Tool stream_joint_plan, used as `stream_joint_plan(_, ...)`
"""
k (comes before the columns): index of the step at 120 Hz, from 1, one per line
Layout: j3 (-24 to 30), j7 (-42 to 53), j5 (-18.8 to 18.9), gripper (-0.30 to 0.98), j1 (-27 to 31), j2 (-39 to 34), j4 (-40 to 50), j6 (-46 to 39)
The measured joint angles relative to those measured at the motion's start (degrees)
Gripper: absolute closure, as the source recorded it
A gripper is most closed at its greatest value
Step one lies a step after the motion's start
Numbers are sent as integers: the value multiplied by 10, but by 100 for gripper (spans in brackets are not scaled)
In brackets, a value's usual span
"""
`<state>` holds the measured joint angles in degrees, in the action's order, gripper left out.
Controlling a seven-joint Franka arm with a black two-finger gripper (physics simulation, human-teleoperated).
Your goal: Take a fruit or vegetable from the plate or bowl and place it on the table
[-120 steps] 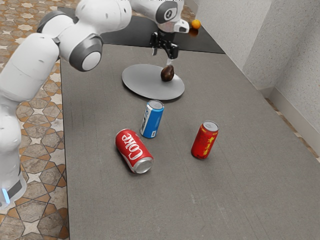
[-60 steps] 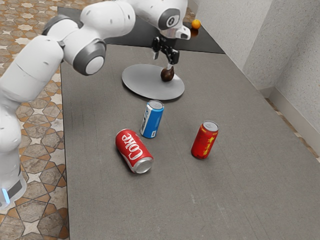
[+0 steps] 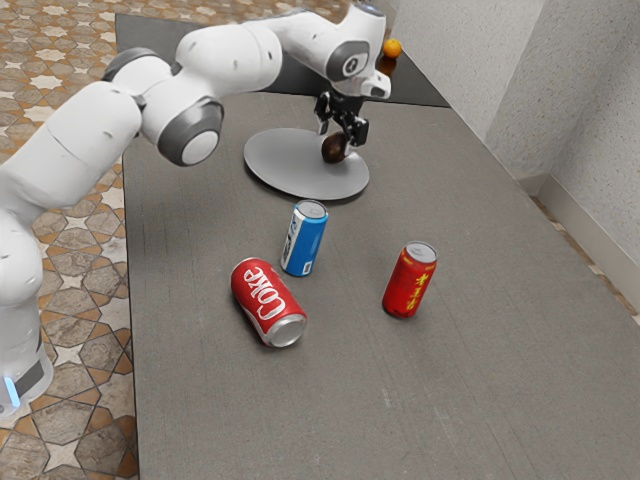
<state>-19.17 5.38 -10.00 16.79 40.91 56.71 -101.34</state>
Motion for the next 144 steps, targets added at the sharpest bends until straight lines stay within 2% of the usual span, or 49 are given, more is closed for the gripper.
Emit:
stream_joint_plan(63,0,1,-9,0,2,23,-7,-3)
stream_joint_plan(73,7,1,-13,7,10,25,-8,-3)
stream_joint_plan(87,10,1,-14,27,12,26,-8,-3)
stream_joint_plan(115,8,-1,-11,46,7,20,-8,-4)
stream_joint_plan(123,8,-2,-9,47,-1,10,-8,-3)
stream_joint_plan(128,8,-2,-9,39,-13,2,-8,-3)
stream_joint_plan(144,8,-3,-10,36,-75,-20,-8,-1)
